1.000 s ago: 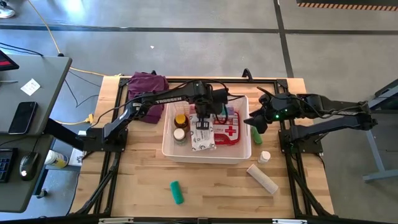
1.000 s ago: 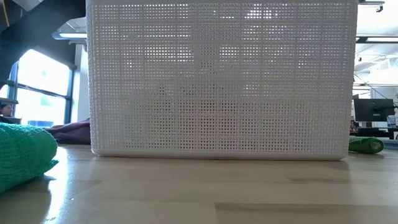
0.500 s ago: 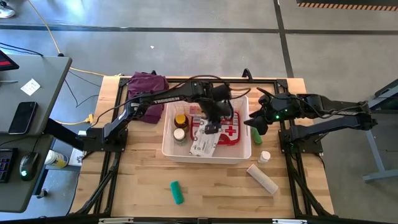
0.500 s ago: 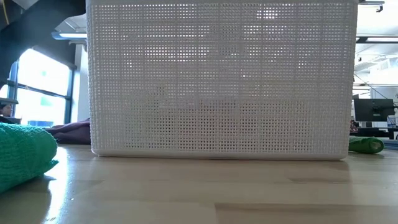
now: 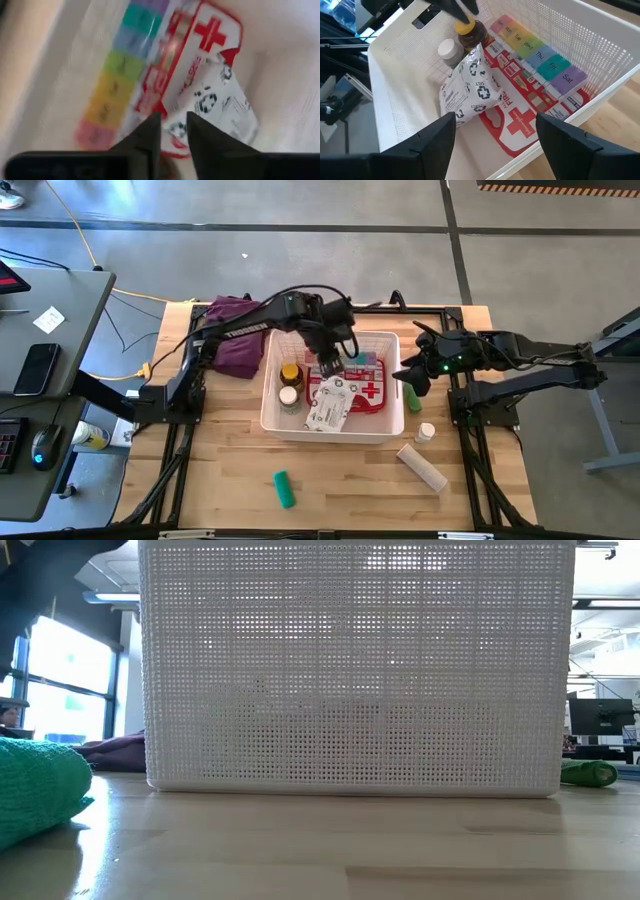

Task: Pick & place medical supplies in basket/bin
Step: Put the white mailer bag into the white bin, then put the white medicine bottle into the white bin

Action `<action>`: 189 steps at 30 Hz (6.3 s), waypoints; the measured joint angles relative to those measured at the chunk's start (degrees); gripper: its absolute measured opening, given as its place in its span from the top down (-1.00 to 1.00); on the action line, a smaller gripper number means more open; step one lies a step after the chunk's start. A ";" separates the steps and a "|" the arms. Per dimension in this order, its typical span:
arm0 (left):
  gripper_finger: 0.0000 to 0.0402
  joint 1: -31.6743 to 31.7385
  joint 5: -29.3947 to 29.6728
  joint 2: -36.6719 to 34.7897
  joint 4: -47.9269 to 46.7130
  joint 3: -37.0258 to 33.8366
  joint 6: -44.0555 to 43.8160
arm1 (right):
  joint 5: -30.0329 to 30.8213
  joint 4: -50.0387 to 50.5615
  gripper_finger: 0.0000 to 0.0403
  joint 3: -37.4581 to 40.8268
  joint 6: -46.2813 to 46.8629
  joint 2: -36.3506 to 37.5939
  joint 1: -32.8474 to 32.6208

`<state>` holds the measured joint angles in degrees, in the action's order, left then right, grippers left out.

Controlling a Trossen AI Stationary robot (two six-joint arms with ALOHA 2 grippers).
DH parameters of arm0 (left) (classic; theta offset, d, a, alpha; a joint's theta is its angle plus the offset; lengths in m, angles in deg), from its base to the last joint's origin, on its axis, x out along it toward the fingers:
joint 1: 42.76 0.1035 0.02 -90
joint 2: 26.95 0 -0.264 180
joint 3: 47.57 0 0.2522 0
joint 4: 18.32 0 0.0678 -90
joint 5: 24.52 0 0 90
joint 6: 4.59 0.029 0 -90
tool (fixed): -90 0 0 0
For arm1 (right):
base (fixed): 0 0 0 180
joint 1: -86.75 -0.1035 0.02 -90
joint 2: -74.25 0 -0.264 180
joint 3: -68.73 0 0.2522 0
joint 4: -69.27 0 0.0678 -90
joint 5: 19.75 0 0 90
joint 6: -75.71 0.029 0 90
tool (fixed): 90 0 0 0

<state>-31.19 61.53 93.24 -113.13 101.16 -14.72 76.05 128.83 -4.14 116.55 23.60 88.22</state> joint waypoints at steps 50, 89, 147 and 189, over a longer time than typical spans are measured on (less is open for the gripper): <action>0.82 -3.20 -15.26 5.02 20.82 -1.77 -41.63 | -3.22 11.25 -0.32 0.00 -18.42 13.84 0.07; 0.13 -4.48 -16.54 4.98 11.20 -17.11 -15.34 | 7.62 16.76 -0.32 0.00 -18.17 18.51 0.07; 0.46 -3.97 -16.15 3.96 9.64 0.02 -14.44 | 8.63 19.47 -0.31 -0.10 -17.03 18.07 0.04; 0.86 -13.46 7.77 -20.47 41.16 0.04 -2.37 | -5.68 23.40 -0.72 12.45 -3.80 -2.91 -27.82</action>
<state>-44.65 69.30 72.77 -71.98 101.21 -17.09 70.37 152.23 8.31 112.75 20.69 60.40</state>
